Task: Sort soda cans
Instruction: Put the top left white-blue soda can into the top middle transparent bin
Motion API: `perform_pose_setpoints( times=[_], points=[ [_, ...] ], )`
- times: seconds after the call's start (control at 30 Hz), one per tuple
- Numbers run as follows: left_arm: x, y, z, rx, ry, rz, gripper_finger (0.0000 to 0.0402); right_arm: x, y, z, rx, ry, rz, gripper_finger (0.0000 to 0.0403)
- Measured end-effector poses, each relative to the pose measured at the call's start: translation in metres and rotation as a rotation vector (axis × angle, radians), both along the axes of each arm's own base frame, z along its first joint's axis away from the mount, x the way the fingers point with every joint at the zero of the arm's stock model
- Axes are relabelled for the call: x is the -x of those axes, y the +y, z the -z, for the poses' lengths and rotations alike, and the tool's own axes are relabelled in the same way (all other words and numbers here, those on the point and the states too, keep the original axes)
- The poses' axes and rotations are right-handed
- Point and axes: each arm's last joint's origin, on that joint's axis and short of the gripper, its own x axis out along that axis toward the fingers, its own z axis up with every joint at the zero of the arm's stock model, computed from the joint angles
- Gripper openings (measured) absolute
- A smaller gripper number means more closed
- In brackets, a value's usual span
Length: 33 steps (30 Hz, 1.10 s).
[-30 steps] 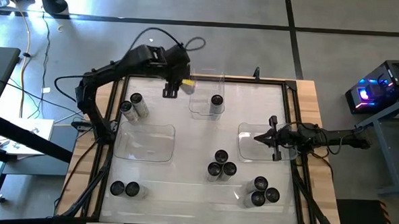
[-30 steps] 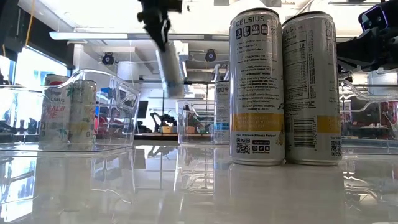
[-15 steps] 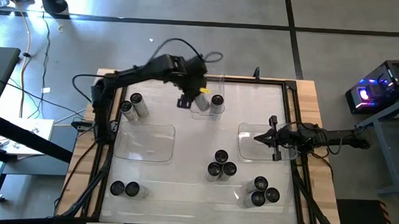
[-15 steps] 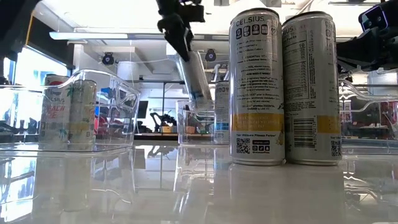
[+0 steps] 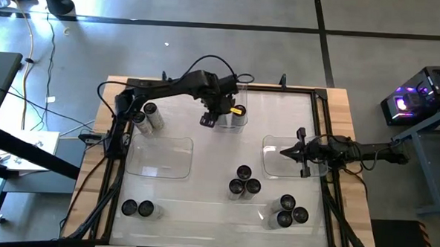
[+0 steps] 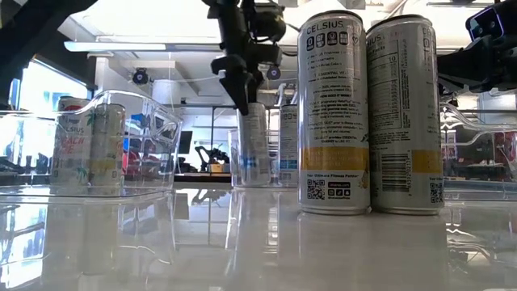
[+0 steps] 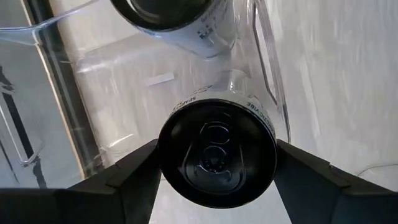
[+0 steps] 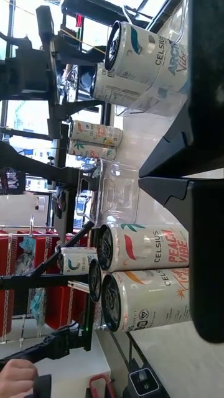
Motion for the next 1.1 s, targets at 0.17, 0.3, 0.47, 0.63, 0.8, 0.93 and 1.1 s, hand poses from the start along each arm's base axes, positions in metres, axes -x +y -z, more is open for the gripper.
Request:
perform_pose_setpoints(
  times=[0.17,0.3,0.47,0.63,0.8,0.93,1.1],
  points=[
    [-0.0038,-0.0003,0.001,0.001,-0.024,0.012,0.0275,0.0,0.0,-0.0001,0.0,0.0,0.0,0.0],
    [-0.0074,0.0004,0.0006,0.015,-0.067,0.019,0.0277,0.0,0.0,0.0,0.0,0.0,0.0,0.0],
    [-0.0069,0.0024,0.0006,0.033,-0.074,0.023,0.0279,0.0,0.0,-0.0001,0.0,0.0,0.001,0.0],
    [-0.006,0.0051,0.0005,0.034,-0.075,0.018,0.0279,0.0,0.0,0.0,0.0,0.0,0.0,0.0],
    [-0.0048,0.0077,0.0006,0.038,-0.074,0.007,0.028,0.0,0.0,-0.0001,0.0,0.0,0.0,0.0],
    [-0.0057,0.008,0.0004,0.02,-0.079,-0.002,0.028,0.0,0.0,-0.0001,0.0,0.0,0.001,0.0],
    [-0.0061,0.0081,0.0002,0.013,-0.082,-0.007,0.028,0.0,0.0,-0.0001,0.0,0.0,0.0,0.0]
  ],
)
